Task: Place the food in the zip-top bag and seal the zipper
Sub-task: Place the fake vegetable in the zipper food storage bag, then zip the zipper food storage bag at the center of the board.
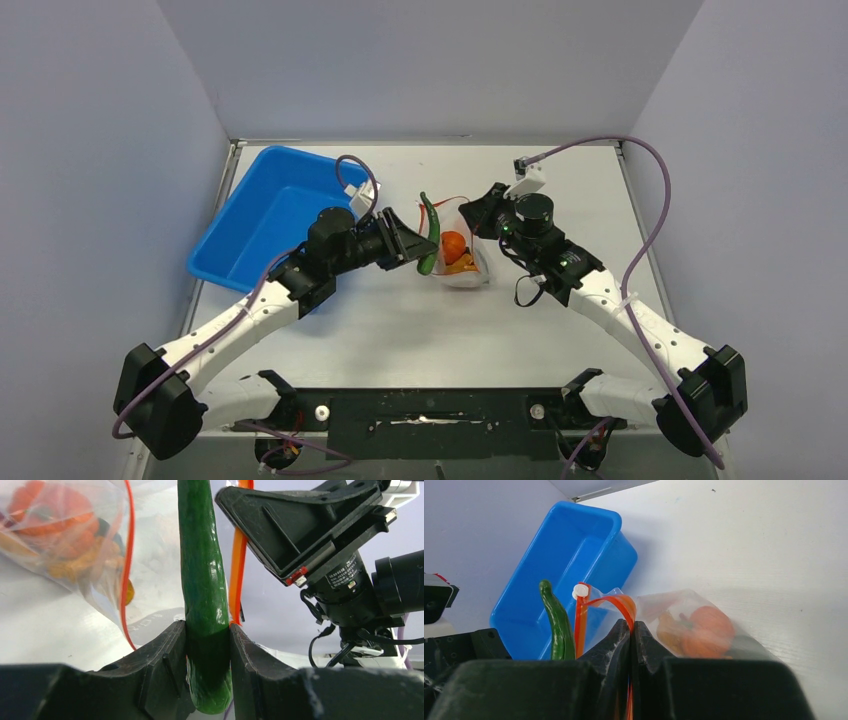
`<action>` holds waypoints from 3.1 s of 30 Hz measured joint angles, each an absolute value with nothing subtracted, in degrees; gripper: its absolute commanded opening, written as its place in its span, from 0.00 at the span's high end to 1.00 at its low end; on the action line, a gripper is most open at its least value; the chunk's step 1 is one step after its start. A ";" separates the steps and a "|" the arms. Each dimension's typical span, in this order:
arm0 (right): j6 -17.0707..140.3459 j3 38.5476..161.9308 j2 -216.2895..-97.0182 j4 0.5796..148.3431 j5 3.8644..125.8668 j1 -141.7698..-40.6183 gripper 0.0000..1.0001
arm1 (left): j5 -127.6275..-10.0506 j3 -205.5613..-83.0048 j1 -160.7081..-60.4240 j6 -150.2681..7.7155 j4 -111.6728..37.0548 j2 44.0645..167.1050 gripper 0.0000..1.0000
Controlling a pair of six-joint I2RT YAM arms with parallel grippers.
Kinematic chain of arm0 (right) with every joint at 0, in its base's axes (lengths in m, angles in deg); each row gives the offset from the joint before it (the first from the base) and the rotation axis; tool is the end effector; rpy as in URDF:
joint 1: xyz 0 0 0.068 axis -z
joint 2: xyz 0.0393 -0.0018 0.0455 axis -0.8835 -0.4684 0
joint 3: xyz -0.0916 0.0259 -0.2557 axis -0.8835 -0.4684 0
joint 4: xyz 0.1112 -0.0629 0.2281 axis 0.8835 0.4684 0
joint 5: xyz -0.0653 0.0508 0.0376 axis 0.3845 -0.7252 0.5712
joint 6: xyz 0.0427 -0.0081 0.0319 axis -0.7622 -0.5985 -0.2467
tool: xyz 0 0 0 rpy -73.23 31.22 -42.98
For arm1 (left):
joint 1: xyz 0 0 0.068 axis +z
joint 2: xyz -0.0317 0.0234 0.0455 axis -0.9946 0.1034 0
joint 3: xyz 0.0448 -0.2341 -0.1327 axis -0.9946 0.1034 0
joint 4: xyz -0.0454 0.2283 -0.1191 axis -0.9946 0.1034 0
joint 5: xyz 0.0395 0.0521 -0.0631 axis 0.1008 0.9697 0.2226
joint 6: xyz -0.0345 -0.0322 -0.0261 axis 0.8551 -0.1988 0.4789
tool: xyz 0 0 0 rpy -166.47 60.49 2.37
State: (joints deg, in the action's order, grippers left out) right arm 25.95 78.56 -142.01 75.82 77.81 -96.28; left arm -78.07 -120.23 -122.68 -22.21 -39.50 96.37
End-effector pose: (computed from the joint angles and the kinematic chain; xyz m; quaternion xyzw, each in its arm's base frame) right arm 0.2272 0.1505 0.3339 0.0854 0.7854 0.3511 0.5026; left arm 0.2041 -0.1767 0.3103 -0.0565 0.7813 -0.5422 0.3040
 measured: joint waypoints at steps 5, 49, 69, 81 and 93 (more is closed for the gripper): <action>26.08 78.56 -142.34 75.84 78.13 -96.72 1.00 | -79.54 -123.23 -124.69 -21.95 -36.64 98.21 0.91; 26.21 77.03 -143.49 75.63 80.60 -102.67 1.00 | -76.39 -128.30 -125.91 -23.90 -32.42 107.67 0.53; 37.69 77.55 -136.48 85.53 81.54 -100.20 1.00 | -78.14 -121.24 -125.21 -65.43 -39.70 84.07 0.53; 50.02 82.08 -135.89 94.47 65.04 -99.08 1.00 | -86.86 -112.21 -125.21 -98.12 -31.13 74.69 0.44; 55.70 83.76 -136.37 97.42 51.40 -98.89 1.00 | -91.36 -107.80 -119.73 -109.97 -31.24 77.84 0.45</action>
State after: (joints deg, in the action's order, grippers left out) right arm 55.70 83.76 -136.37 97.42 51.40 -98.89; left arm -91.36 -107.80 -119.73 -109.97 -31.24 77.84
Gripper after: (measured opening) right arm 0.031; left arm 0.538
